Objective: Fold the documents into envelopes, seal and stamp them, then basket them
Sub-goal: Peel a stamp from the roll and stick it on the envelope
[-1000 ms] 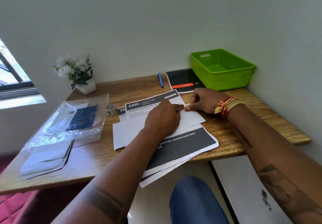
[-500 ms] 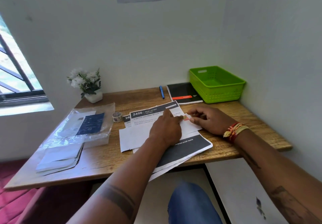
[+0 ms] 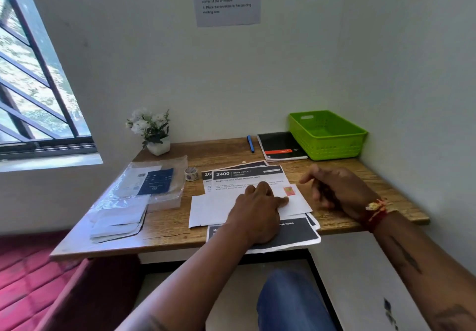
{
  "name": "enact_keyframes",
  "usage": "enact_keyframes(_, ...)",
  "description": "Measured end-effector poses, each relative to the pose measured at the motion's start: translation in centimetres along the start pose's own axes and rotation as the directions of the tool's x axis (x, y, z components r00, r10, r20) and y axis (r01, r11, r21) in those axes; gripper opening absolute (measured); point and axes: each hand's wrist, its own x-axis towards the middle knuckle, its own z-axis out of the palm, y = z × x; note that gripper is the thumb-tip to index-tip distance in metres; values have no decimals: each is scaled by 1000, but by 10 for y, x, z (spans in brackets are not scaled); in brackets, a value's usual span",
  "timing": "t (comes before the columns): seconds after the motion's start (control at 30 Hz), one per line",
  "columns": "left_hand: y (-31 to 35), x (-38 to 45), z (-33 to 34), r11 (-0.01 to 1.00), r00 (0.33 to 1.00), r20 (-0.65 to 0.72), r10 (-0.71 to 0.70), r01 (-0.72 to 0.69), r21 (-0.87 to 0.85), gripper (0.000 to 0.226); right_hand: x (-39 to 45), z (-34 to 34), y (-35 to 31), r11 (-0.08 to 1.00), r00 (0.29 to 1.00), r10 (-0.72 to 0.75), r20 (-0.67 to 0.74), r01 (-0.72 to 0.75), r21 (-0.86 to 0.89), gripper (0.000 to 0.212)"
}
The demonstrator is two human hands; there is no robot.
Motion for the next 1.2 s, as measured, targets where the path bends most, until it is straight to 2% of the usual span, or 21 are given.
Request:
enact_keyframes(0.07,-1,-7,-2,1000,1000,-4,-3,3,-9,49,8,11,4,970,996,-61,-67,44,-238,26)
enact_keyframes(0.1,-2,-8,-2,1000,1000,-10,-10,10,0,49,12,15,5,912,993,-112,-42,86,-401,22)
enact_keyframes(0.17,-1,-10,0,999,999,-15,-40,40,11,48,15,24,11,742,981,-155,116,193,-642,30)
enact_keyframes(0.23,0,-9,5,998,998,6,-70,70,-6,51,10,30,15,580,964,-82,254,254,-774,51)
enact_keyframes(0.3,-1,-10,9,996,995,44,-86,88,-33,56,3,35,15,462,954,13,300,261,-848,64)
enact_keyframes(0.37,-2,-9,11,995,993,81,-85,89,-46,59,-3,38,10,406,957,96,274,214,-889,67)
enact_keyframes(0.5,-4,-8,7,994,984,155,-88,97,-47,61,3,37,6,346,960,224,171,86,-934,72)
enact_keyframes(0.63,-4,-8,6,993,978,187,-94,107,-56,61,7,42,8,292,974,220,53,-13,-956,83)
enact_keyframes(0.7,-4,-5,-2,987,972,215,-93,118,-107,60,7,43,8,291,979,203,-1,-61,-955,81)
enact_keyframes(0.73,-7,-2,-9,969,970,217,-112,155,-191,60,9,42,9,302,979,204,-17,-79,-950,78)
enact_keyframes(0.8,-22,1,-21,903,970,134,-203,239,-358,53,11,41,10,325,978,207,-25,-92,-941,69)
enact_keyframes(0.83,-32,3,-28,903,963,81,-258,270,-334,52,12,40,10,333,982,188,-24,-87,-939,63)
enact_keyframes(0.87,-43,4,-31,928,957,52,-287,291,-234,55,13,38,10,345,987,156,-23,-76,-935,56)
enact_keyframes(0.93,-63,1,-32,955,955,80,-287,292,-48,62,10,31,10,415,995,82,-58,-87,-906,35)
enact_keyframes(0.97,-69,0,-31,957,953,99,-287,290,-27,64,6,27,10,454,997,50,-54,-70,-888,30)
enact_keyframes(1.1,-77,5,-29,954,961,62,-270,275,-119,50,-27,12,0,571,985,66,157,91,-816,47)
enact_keyframes(1.13,-77,6,-29,951,963,61,-262,268,-154,45,-35,8,-4,583,981,89,175,91,-807,43)
enact_keyframes(1.2,-76,7,-30,937,967,52,-249,254,-239,28,-52,2,-15,597,989,78,123,53,-801,31)
